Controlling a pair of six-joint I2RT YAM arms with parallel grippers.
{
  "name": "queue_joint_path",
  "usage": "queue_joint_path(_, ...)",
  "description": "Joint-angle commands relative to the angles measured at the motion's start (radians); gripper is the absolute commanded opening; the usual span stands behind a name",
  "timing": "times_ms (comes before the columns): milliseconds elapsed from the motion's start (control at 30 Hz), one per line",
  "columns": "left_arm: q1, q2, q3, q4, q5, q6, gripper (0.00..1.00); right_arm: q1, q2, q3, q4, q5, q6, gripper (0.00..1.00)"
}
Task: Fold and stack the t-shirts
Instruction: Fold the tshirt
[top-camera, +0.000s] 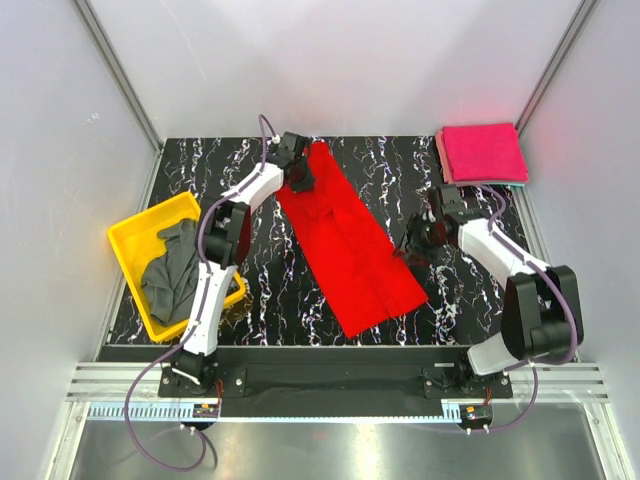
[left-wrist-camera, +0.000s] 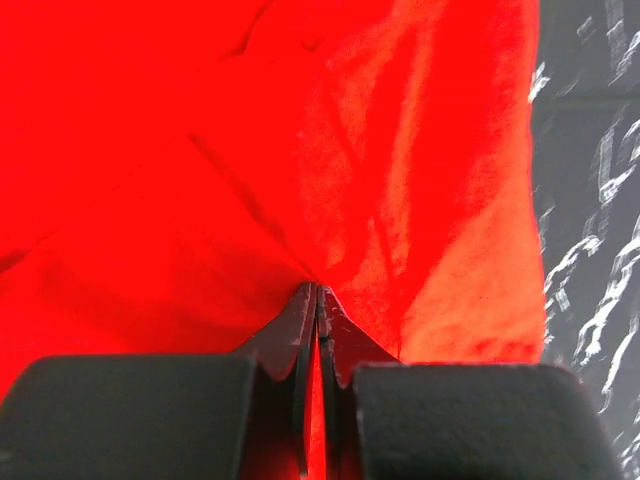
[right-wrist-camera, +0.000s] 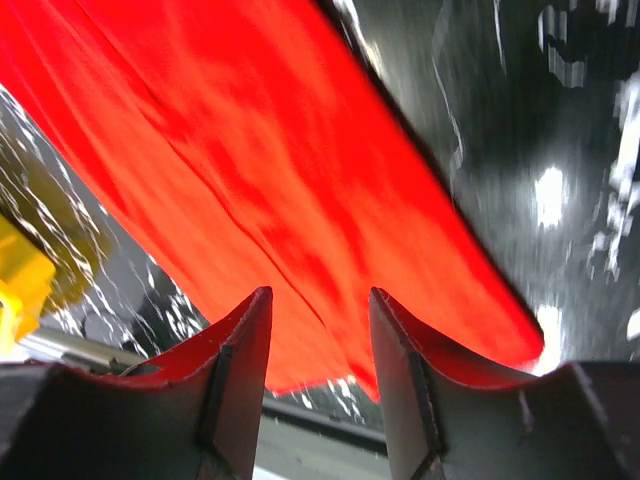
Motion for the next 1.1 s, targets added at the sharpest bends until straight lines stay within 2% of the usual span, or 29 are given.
queue_joint_path(0, 0.001, 0.050, 0.095, 0.146, 0.096, 0.012, 0.06, 0.003, -0.091, -0.069, 0.019, -0.046, 0.038, 0.51)
queue_joint_path(100, -0.002, 0.151, 0.229, 0.194, 0.218, -0.032, 0.06, 0.003, -0.127, -0.082, 0.008, -0.017, 0.036, 0.52)
queue_joint_path(233, -0.007, 0.160, 0.224, 0.318, 0.303, -0.085, 0.06, 0.005, -0.120, -0.062, 0.011, 0.012, 0.033, 0.52)
queue_joint_path(333, -0.005, 0.094, 0.149, 0.384, 0.398, -0.100, 0.06, 0.003, -0.109, -0.057, 0.012, 0.040, 0.022, 0.52)
queue_joint_path(367, -0.005, 0.060, 0.067, 0.396, 0.431, -0.095, 0.06, 0.003, -0.106, -0.045, -0.010, 0.055, 0.019, 0.52)
queue_joint_path(433, -0.008, -0.082, -0.036, 0.418, 0.432, -0.071, 0.08, 0.003, -0.101, -0.036, -0.027, 0.069, 0.009, 0.51)
queue_joint_path(500, -0.010, -0.191, -0.192, 0.415, 0.392, -0.014, 0.10, 0.003, -0.126, -0.039, -0.046, 0.059, 0.012, 0.50)
queue_joint_path(533, -0.010, -0.297, -0.243, 0.416, 0.377, 0.004, 0.18, 0.003, -0.140, -0.045, -0.046, 0.037, 0.013, 0.50)
queue_joint_path(600, -0.013, -0.394, -0.371, 0.421, 0.334, 0.047, 0.26, 0.003, -0.199, -0.074, -0.034, 0.022, 0.025, 0.50)
queue_joint_path(700, -0.027, -0.559, -0.493, 0.413, 0.315, 0.072, 0.26, 0.003, -0.252, -0.109, -0.034, 0.014, 0.035, 0.51)
queue_joint_path(833, -0.131, -0.646, -0.602, 0.300, 0.210, 0.105, 0.09, 0.005, -0.290, -0.137, -0.043, 0.023, 0.042, 0.49)
queue_joint_path(867, -0.208, -0.660, -0.648, 0.275, 0.106, 0.127, 0.01, 0.002, -0.295, -0.137, -0.047, 0.026, 0.047, 0.48)
queue_joint_path(1067, -0.498, -0.729, -0.814, 0.180, -0.125, 0.077, 0.00, 0.005, -0.357, -0.108, -0.109, 0.037, 0.065, 0.46)
